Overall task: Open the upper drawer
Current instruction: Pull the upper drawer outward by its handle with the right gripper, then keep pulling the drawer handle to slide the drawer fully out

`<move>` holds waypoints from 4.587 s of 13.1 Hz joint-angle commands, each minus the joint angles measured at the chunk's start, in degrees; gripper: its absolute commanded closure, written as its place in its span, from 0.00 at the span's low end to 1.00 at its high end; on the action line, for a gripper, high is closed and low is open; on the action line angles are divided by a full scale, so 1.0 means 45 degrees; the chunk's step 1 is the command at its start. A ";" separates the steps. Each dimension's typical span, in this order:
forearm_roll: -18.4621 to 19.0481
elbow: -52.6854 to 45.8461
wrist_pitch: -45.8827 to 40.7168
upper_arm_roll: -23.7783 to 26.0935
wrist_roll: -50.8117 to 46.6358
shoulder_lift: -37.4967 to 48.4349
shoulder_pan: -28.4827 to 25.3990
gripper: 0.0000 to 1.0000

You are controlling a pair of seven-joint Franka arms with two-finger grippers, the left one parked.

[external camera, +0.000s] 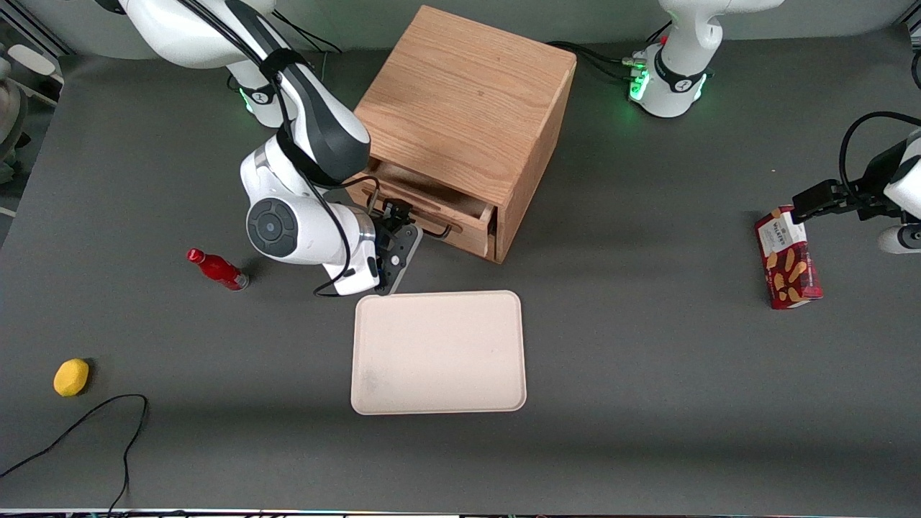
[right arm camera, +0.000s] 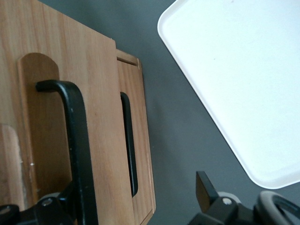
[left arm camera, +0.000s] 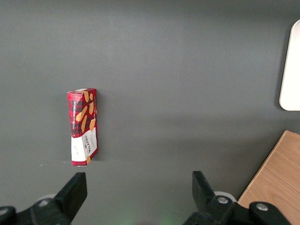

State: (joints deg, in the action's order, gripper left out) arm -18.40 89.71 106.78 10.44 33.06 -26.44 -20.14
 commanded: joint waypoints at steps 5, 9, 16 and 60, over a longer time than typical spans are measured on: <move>0.0124 -0.1047 -0.0018 -0.0308 0.0427 -0.0667 0.0061 0.00; 0.0124 -0.1380 -0.0018 -0.0465 0.0486 -0.0785 0.0158 0.00; 0.0085 -0.1498 -0.0018 -0.0465 0.0954 -0.0941 0.0393 0.00; 0.0007 -0.4154 0.0197 -0.0465 0.1345 -0.2621 0.1799 0.00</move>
State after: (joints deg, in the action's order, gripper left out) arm -18.40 73.36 107.16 8.19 37.80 -36.65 -12.62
